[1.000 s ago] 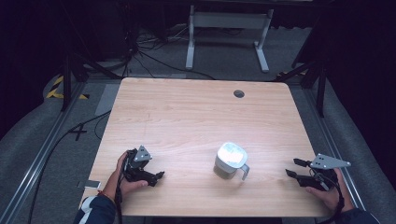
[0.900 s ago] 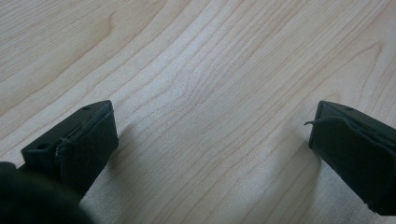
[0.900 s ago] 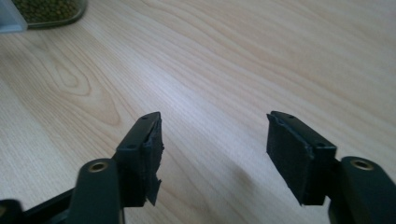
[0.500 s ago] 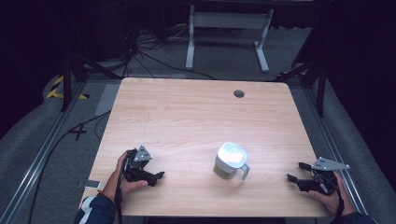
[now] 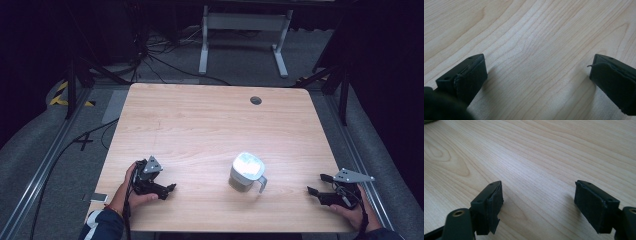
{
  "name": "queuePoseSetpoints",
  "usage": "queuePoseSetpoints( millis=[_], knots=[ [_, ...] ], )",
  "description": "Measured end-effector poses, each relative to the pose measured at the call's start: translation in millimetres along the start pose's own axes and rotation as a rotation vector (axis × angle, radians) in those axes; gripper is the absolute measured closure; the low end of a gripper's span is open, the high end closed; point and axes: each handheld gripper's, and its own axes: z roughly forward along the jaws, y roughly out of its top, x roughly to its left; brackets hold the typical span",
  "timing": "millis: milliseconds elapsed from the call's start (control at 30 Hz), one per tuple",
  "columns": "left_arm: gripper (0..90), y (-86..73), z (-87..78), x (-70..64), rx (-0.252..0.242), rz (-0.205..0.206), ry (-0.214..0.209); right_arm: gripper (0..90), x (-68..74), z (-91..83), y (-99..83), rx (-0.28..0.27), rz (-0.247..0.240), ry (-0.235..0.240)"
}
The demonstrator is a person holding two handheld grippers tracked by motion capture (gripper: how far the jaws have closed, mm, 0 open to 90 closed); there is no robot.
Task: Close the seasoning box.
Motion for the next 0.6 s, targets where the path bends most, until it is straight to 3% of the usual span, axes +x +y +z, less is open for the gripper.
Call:
queuePoseSetpoints(
  millis=[600],
  knots=[
    [1.3, 0.4, 0.0, 0.5, 0.002, 0.006, 0.0, 21.4, -0.3, 1.0, 0.7, 0.001, 0.002, 0.001]
  ],
)
